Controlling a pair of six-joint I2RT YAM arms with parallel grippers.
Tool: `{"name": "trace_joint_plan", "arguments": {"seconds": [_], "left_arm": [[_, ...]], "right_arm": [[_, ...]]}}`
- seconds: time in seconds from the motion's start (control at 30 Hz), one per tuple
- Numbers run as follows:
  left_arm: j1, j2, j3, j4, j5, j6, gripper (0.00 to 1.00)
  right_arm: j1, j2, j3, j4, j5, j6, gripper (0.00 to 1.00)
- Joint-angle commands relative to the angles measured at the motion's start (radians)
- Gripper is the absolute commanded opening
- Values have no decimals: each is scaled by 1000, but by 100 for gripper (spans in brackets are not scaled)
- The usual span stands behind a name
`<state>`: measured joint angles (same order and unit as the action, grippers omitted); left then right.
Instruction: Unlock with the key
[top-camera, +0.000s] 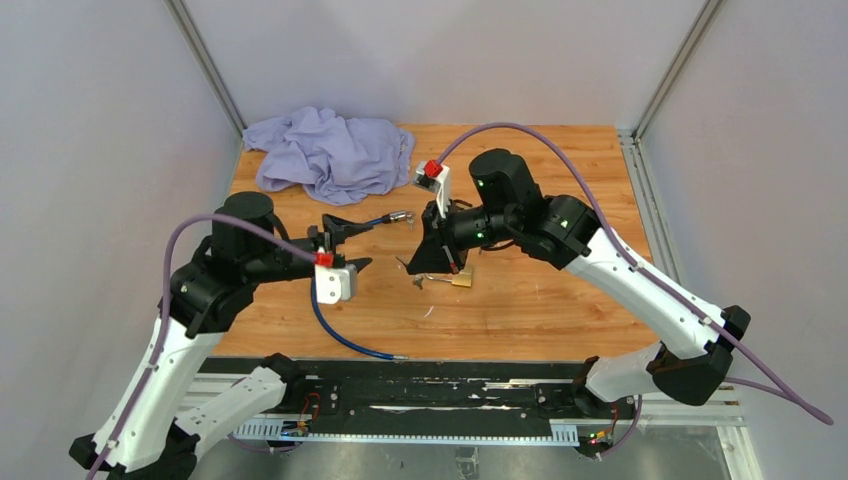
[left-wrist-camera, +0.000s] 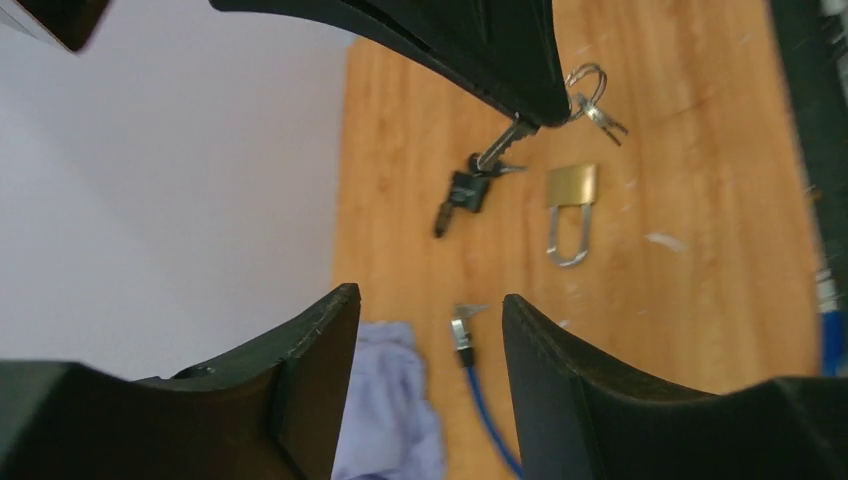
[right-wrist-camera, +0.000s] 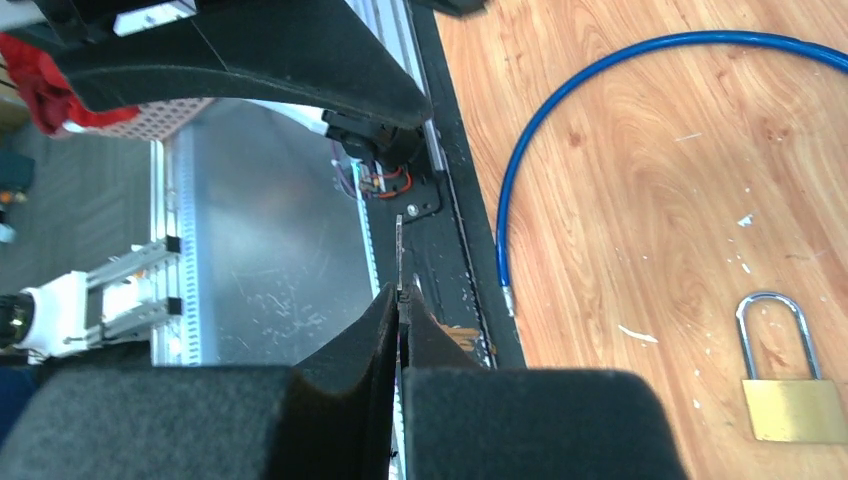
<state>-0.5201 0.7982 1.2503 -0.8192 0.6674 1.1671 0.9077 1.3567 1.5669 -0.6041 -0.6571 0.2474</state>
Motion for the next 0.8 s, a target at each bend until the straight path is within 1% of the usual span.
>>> {"name": "trace_joint_plan", "arguments": {"seconds": [0.0, 0.13, 0.23, 0.3, 0.37, 0.47, 0.53, 0.63, 0.77], "left_arm": [[-3, 48, 43, -72, 103, -373, 58], [-3, 87, 50, -66, 164, -522, 53], [-3, 115, 51, -54, 223, -639, 53], [-3, 126, 34, 6, 248, -762, 53], [-3, 123, 11, 105, 273, -888, 53], [-2, 99, -35, 237, 295, -1052, 54], [-2, 85, -63, 297, 301, -1138, 53], [-2, 77, -96, 350, 307, -1231, 50], [-1, 73, -109, 357, 302, -1283, 47]], "right_arm": [[34, 15, 56, -136, 70, -140, 1], [49, 15, 54, -147, 71, -159, 1], [68, 20, 62, -154, 80, -172, 1], [80, 26, 69, -156, 80, -177, 0], [89, 34, 79, -161, 79, -184, 1], [95, 33, 85, -160, 79, -187, 1], [98, 25, 77, -148, 80, -186, 1], [100, 14, 66, -129, 82, -180, 1], [100, 2, 54, -115, 87, -180, 0]]}}
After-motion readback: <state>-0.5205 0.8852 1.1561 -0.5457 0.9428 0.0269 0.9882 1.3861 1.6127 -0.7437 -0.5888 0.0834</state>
